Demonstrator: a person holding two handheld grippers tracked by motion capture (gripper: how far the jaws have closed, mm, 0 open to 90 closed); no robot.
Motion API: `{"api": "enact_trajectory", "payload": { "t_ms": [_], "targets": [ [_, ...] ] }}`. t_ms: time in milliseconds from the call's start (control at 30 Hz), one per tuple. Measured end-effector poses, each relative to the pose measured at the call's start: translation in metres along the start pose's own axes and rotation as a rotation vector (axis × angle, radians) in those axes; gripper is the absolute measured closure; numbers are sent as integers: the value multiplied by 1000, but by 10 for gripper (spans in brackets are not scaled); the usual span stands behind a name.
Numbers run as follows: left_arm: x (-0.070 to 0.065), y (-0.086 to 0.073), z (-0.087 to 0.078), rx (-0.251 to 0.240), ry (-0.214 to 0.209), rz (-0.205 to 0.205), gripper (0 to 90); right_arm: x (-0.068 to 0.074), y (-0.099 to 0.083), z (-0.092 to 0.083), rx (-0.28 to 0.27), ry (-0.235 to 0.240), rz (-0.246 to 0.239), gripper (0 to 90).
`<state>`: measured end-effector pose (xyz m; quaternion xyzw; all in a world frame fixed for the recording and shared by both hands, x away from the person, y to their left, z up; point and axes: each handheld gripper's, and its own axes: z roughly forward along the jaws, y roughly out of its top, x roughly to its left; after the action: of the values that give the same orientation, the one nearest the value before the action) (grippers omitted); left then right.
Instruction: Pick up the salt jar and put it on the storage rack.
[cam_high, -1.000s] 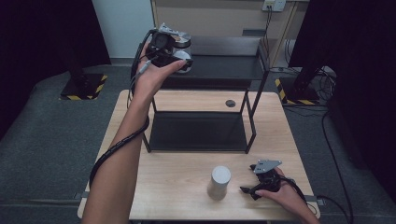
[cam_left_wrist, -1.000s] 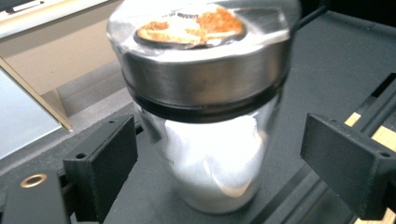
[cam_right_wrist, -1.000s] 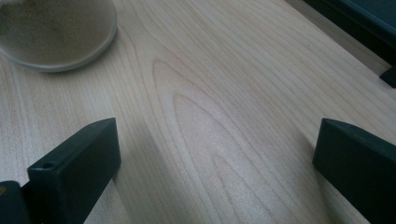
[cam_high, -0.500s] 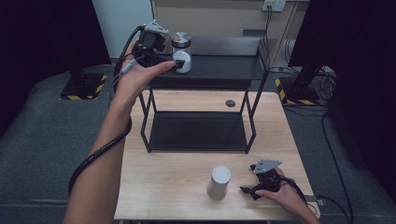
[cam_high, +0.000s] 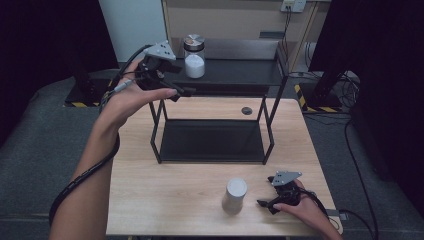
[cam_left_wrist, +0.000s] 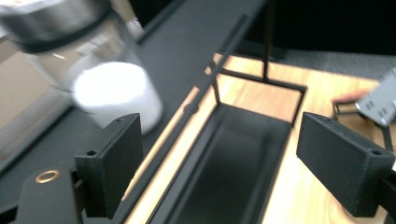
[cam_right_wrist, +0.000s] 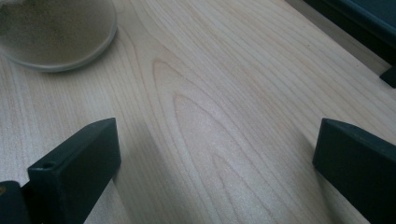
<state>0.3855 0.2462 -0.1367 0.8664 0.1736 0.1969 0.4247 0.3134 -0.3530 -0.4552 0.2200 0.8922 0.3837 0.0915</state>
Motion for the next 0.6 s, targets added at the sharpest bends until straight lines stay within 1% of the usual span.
{"api": "enact_trajectory", "payload": {
  "t_ms": [133, 200, 267, 367, 500, 533, 600],
  "targets": [
    [2, -5, 3, -10, -43, 18, 131, 0, 0, 0, 0, 1, 1, 18],
    [-1, -6, 6, -8, -57, 38, 131, 0, 0, 0, 0, 0, -1, 18],
    [-2, -7, 7, -11, -64, 42, 131, 0, 0, 0, 0, 0, 0, 18],
    [-6, -13, 12, -20, -76, 49, 129, 0, 0, 0, -2, 0, 0, 18],
    [-14, -24, 21, -27, -104, 73, 124, 0, 0, 0, -1, 0, 0, 18],
    [-16, -27, 23, -28, -114, 76, 122, 0, 0, 0, -1, 0, -1, 18],
    [-20, -31, 28, -18, -131, 94, 122, 0, 0, 0, -1, 0, -1, 18]
  ]
}}
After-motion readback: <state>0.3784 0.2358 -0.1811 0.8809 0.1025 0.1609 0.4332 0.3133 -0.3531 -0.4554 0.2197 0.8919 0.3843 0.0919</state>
